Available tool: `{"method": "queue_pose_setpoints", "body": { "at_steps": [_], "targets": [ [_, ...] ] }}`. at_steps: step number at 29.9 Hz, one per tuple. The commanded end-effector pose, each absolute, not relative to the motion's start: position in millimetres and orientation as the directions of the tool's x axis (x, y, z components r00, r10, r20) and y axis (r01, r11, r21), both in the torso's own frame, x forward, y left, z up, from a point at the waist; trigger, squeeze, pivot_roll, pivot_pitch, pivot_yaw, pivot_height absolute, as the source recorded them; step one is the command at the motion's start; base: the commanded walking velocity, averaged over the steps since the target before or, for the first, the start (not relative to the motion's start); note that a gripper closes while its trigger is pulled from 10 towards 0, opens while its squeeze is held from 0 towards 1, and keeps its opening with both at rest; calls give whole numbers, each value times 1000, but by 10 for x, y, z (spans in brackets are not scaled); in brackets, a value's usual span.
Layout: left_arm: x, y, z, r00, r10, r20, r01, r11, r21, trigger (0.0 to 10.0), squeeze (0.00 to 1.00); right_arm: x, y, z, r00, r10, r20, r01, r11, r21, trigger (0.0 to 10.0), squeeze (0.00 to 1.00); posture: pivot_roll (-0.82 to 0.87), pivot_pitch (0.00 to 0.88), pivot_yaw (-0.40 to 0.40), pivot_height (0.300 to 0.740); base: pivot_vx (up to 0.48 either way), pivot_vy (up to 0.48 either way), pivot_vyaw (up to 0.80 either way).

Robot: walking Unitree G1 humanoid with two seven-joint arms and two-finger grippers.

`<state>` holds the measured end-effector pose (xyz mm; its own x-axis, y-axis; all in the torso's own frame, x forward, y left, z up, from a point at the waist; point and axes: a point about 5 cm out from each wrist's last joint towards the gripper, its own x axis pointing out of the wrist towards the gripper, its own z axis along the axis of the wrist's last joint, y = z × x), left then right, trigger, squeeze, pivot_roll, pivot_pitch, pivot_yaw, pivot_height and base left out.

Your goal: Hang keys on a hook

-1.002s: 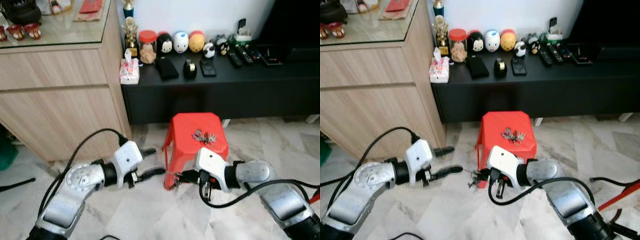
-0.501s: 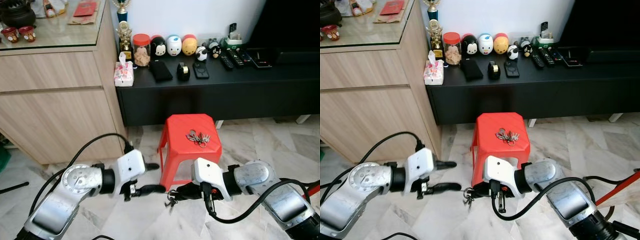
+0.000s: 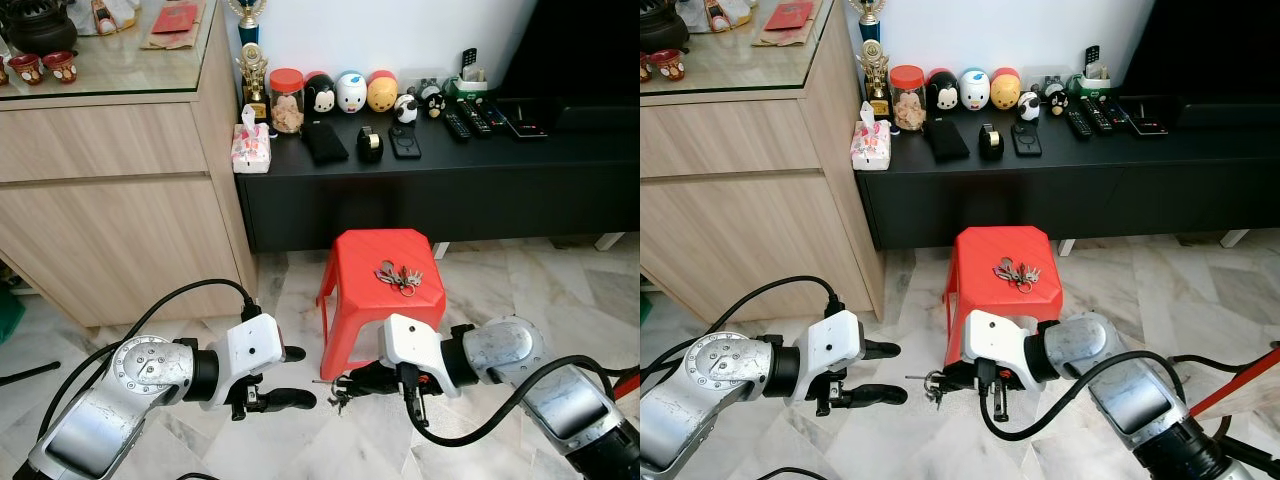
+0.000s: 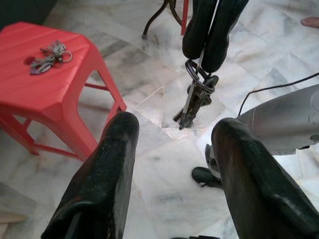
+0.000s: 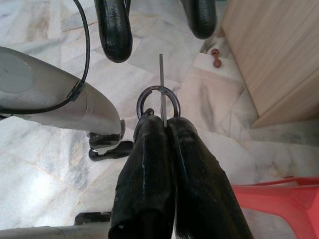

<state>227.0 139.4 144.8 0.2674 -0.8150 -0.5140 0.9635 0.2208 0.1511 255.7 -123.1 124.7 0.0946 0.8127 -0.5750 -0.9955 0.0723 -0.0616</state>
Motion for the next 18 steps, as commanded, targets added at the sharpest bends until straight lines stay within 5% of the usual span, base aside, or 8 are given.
{"method": "queue_pose_setpoints", "body": {
  "at_steps": [1, 3, 5, 7, 9, 13, 14, 18],
  "targets": [
    [2238, 1364, 1461, 248, -824, -509, 969, 209, 134, 2353, 0, 2532, -1223, 1218, 85, 809, -582, -996, 61, -60, 10000, 0, -89, 51, -54, 740, 0, 0, 0],
    [2242, 1363, 1463, 249, -825, -507, 969, 212, 130, 0, 0, 2539, -1232, 1201, 95, 801, -591, -995, 66, -70, 10000, 0, -88, 53, -54, 740, 0, 0, 0],
    [2242, 1362, 1465, 247, -826, -507, 969, 212, 127, 0, 0, 2552, -1237, 1194, 107, 798, -593, -994, 78, -76, 10000, 0, -88, 56, -54, 740, 0, 0, 0],
    [2238, 1352, 1457, 247, -826, -507, 969, 212, 126, 1451, 0, 2549, -1231, 1202, 102, 803, -587, -995, 75, -71, 10000, 0, -89, 56, -53, 740, 0, 0, 0],
    [2239, 1348, 1458, 248, -826, -506, 969, 213, 126, 7961, 0, 2550, -1227, 1205, 102, 804, -586, -995, 74, -72, 10000, 0, -90, 58, -54, 740, 0, 0, 0],
    [2244, 1342, 1459, 251, -826, -505, 968, 217, 127, 7373, 0, 2555, -1226, 1207, 106, 804, -585, -994, 77, -74, 10000, 0, -89, 59, -54, 740, 0, 0, 0],
    [2246, 1342, 1459, 254, -824, -506, 967, 219, 129, 9490, 0, 2573, -1222, 1216, 122, 807, -578, -992, 90, -84, 10000, 0, -86, 61, -54, 740, 0, 0, 0],
    [2270, 1357, 1440, 289, -822, -491, 957, 262, 126, 10000, 0, 2695, -1199, 1305, 219, 824, -522, -976, 188, -112, 10000, 0, -85, 63, -54, 740, 0, 0, 0]
  ]
}}
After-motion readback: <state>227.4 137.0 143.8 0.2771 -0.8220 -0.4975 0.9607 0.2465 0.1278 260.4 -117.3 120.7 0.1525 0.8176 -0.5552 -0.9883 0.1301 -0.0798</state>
